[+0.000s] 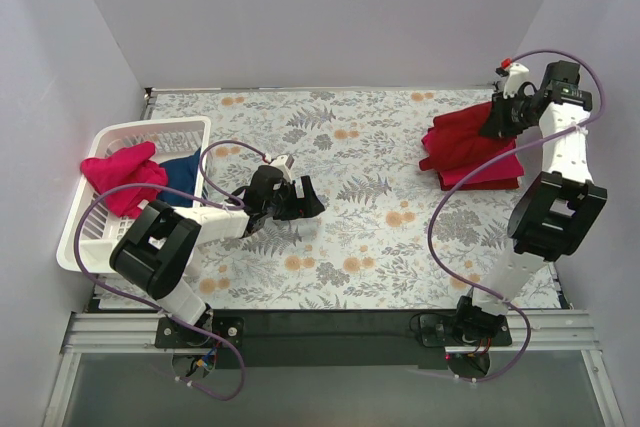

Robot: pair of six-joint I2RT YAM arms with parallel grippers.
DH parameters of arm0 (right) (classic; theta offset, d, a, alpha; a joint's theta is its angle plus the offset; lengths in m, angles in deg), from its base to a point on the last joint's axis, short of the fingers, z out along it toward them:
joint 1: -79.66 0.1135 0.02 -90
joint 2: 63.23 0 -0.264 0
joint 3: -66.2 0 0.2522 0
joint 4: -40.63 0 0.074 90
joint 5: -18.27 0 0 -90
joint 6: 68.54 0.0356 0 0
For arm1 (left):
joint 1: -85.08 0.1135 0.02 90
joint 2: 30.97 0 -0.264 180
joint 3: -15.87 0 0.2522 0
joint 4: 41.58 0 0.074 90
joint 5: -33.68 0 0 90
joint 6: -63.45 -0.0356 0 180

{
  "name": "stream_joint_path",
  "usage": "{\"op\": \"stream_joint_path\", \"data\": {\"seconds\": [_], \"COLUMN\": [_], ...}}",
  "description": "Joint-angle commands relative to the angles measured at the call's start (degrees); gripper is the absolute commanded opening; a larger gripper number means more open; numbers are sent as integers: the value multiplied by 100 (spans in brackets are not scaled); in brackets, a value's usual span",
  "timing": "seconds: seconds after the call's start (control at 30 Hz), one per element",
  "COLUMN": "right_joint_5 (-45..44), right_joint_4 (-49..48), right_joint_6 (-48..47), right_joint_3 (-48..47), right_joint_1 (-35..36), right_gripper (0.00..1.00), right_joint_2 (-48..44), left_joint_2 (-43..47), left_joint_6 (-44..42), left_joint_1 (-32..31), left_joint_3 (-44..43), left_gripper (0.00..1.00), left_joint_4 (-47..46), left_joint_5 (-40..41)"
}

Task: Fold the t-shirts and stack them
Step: Neatly place the folded tshirt to the corner

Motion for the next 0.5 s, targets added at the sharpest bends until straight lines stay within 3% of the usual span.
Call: {"op": "stream_joint_path", "data": {"seconds": [0.0,0.07,0.1,0.13,0.23,0.47], "right_joint_5": [133,27,-17,-61,-202,-534], "right_joint_4": [-65,-56,-65,-56,-91,-161], "right_joint_6": [-85,-24,20,82,214,389], "right_joint_3": [-350,-430,-456,-456,-483,-352], "right_joint_1": [-54,-72,-72,-72,-72,-98], "right_gripper": [1,1,8,24,45,65], "right_joint_2": [-67,47,135,162,180,-145], "left_joint_2": [-87,-78,-78,-61,9,71], "left_joint_6": [-33,-16,-7,-7,2,-60], "left_joint_1": [6,6,6,6,-3,6], "left_joint_3": [136,154,172,172,198,146], "left_gripper": [80,80,80,80,80,80], "left_joint_4": [671,671,697,706,750,785], "left_joint_5": [79,97,88,114,141,229]}}
